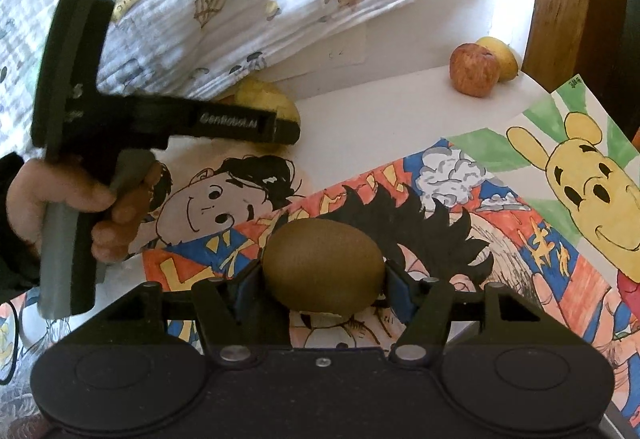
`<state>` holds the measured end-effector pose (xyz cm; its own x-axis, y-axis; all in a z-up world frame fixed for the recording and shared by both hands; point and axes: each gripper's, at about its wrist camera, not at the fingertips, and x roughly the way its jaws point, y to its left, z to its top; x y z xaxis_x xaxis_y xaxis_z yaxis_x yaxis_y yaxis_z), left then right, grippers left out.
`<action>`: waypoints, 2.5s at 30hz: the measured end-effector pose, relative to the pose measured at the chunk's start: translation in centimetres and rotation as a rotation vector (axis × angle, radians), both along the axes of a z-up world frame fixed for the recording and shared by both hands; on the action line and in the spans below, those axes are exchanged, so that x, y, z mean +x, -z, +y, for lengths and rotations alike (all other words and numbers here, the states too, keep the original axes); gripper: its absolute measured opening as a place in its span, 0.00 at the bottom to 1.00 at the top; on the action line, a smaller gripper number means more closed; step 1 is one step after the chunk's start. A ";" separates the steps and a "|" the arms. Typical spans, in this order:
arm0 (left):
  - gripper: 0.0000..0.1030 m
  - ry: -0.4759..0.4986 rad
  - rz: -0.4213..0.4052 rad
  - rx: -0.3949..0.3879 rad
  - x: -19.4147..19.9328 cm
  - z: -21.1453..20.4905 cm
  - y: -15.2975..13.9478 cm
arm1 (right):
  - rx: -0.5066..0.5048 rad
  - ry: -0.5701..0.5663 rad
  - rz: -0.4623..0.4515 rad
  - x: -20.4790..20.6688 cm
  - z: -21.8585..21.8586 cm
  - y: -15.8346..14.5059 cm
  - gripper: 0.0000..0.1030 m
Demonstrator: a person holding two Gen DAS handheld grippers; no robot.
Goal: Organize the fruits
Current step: 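Grasp another brown kiwi with the right tool while the left tool grasps a yellow pear, then lift the yellow pear with the left tool while the right tool lifts the kiwi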
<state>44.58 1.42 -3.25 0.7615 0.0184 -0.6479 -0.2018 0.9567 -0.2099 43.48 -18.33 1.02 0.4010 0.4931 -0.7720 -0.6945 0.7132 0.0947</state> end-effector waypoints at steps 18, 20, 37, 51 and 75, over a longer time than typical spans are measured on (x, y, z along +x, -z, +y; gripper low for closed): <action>0.59 0.079 0.020 -0.020 -2.8 -1.3 -1.0 | 0.024 0.024 -0.005 -1.0 -0.5 -0.3 0.63; 0.57 0.095 0.004 -0.021 -3.2 -1.4 -1.5 | 0.031 0.031 -0.007 -1.2 -0.8 -0.5 0.63; 0.64 0.094 0.043 -0.072 -2.4 -1.5 -1.7 | 0.030 0.059 0.027 -1.7 -1.5 -0.3 0.63; 0.74 0.058 0.070 -0.165 -1.5 -1.1 -0.5 | 0.036 0.054 0.019 -1.6 -1.5 -0.2 0.63; 0.65 0.045 0.054 -0.137 -0.7 -1.8 -0.2 | 0.035 0.039 0.034 -1.3 -0.8 0.6 0.64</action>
